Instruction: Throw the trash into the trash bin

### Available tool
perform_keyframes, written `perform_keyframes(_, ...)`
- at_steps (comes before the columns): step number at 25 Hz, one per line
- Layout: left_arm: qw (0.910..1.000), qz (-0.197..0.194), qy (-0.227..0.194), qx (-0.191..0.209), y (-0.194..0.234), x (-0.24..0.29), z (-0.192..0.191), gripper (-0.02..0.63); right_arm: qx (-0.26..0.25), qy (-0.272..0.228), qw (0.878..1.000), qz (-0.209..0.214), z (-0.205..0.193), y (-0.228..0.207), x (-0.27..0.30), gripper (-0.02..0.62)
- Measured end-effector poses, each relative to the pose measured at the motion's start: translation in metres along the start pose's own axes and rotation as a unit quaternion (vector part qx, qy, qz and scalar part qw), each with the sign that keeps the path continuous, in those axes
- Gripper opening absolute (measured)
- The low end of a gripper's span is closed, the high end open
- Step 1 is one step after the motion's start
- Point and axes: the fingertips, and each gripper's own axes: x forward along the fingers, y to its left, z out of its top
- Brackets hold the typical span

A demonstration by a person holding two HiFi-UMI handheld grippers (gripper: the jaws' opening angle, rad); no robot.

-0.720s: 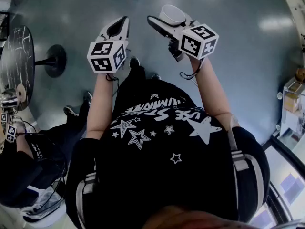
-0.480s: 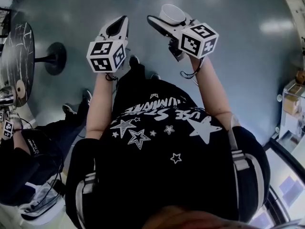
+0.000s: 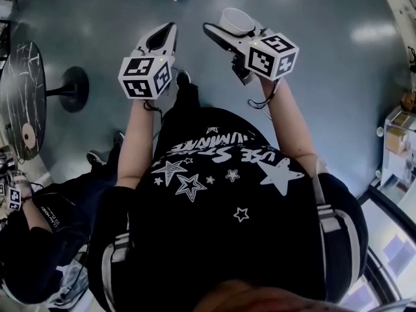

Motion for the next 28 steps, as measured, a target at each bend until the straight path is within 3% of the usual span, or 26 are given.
perform_keyframes(10, 0.9997, -0.022, 0.006, -0.004, 0.073, 0.067, 0.032, 0.011, 0.026, -0.009, 0.999, -0.035, 0.041, -0.056, 0.071, 0.336)
perform_keyframes(20, 0.9993, -0.033, 0.0, -0.02, 0.15, 0.102, 0.059, 0.011, 0.06, -0.01, 0.997, -0.047, 0.068, -0.077, 0.156, 0.336)
perform_keyframes(28, 0.9988, -0.036, -0.001, -0.034, 0.198, 0.115, 0.066, 0.011, 0.054, -0.01, 0.997, -0.059, 0.08, -0.084, 0.201, 0.336)
